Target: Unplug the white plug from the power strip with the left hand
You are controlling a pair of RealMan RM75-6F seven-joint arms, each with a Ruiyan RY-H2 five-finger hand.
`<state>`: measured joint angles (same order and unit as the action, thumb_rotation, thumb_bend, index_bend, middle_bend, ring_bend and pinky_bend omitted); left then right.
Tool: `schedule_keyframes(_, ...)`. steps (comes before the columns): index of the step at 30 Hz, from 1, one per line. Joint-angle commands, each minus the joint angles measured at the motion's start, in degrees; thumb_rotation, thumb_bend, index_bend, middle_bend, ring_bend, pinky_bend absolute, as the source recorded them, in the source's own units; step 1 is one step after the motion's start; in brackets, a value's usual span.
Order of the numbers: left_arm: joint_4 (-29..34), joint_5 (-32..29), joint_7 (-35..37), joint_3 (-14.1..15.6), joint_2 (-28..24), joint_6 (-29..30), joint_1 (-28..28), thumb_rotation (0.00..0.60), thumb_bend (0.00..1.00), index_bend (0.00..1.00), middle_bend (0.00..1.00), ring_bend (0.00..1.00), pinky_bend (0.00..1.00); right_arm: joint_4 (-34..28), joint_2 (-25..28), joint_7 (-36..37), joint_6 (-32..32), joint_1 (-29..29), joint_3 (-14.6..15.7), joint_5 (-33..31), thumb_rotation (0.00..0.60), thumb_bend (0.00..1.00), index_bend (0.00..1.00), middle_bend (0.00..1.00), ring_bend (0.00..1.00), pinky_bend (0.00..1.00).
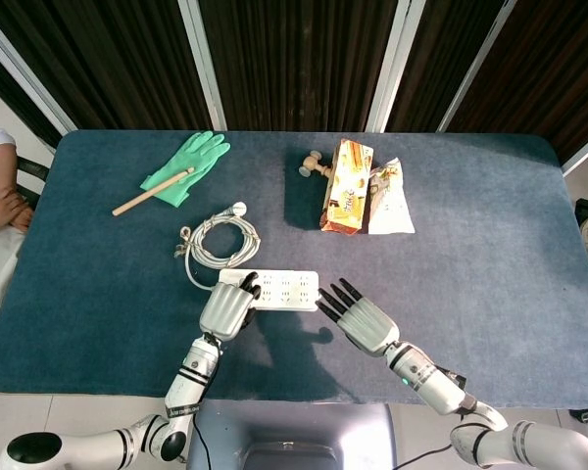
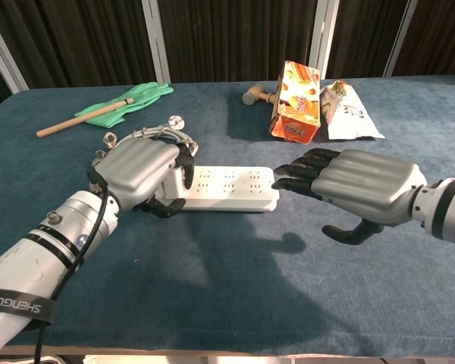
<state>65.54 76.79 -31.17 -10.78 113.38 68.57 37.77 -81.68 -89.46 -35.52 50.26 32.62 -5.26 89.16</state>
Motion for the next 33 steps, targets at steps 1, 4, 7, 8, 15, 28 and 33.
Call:
schedule_keyframes(1, 0.0, 0.0, 0.1, 0.0, -0.1, 0.0, 0.0, 0.600, 0.47, 0.52, 0.76, 0.88, 1.00, 0.4, -1.4, -1.3, -0.9, 0.8, -0.4, -2.1, 0.600, 0.57, 0.02, 0.04, 0.00, 0.08)
schedule_keyframes(4, 0.2, -0.1, 0.1, 0.0, -0.3, 0.1, -0.1, 0.600, 0.47, 0.52, 0.76, 0.88, 1.00, 0.2, -2.0, -1.4, -0.8, 1.2, -0.7, -3.7, 0.600, 0.57, 0.02, 0.04, 0.00, 0.08)
schedule_keyframes(7, 0.3, -0.2, 0.5, -0.1, -0.5, 0.1, -0.2, 0.600, 0.47, 0.52, 0.76, 0.88, 1.00, 0.0, -2.5, -1.7, -0.9, 1.8, -1.2, -5.6, 0.600, 0.57, 0.01, 0.04, 0.00, 0.08)
schedule_keyframes(8, 0.3, -0.2, 0.6, -0.1, -0.5, 0.1, -0.2, 0.600, 0.47, 0.52, 0.76, 0.88, 1.00, 0.0, -2.7, -2.0, -1.2, 2.0, -1.4, -6.3, 0.600, 0.57, 0.00, 0.04, 0.00, 0.08)
schedule_keyframes(15, 0.3, -0.4, 0.9, 0.0, -0.4, -0.1, -0.2, 0.600, 0.47, 0.52, 0.76, 0.88, 1.00, 0.3, -6.0, -6.3, -3.0, 4.6, -2.9, -12.5, 0.600, 0.57, 0.00, 0.04, 0.00, 0.08)
schedule_keyframes(28, 0.5, -0.4, 2.2, -0.1, -0.8, 0.4, -0.6, 0.600, 0.47, 0.52, 0.77, 0.88, 1.00, 0.7, -10.5, -15.2, -1.9, 7.5, -1.4, -19.8, 0.600, 0.58, 0.00, 0.04, 0.00, 0.08)
schedule_keyframes(33, 1.1, 0.1, 2.5, -0.1, -1.1, 1.0, -0.8, 0.600, 0.47, 0.52, 0.77, 0.88, 1.00, 0.3, -11.1, -18.1, -1.2, 8.3, -0.5, -22.5, 0.600, 0.59, 0.00, 0.04, 0.00, 0.08)
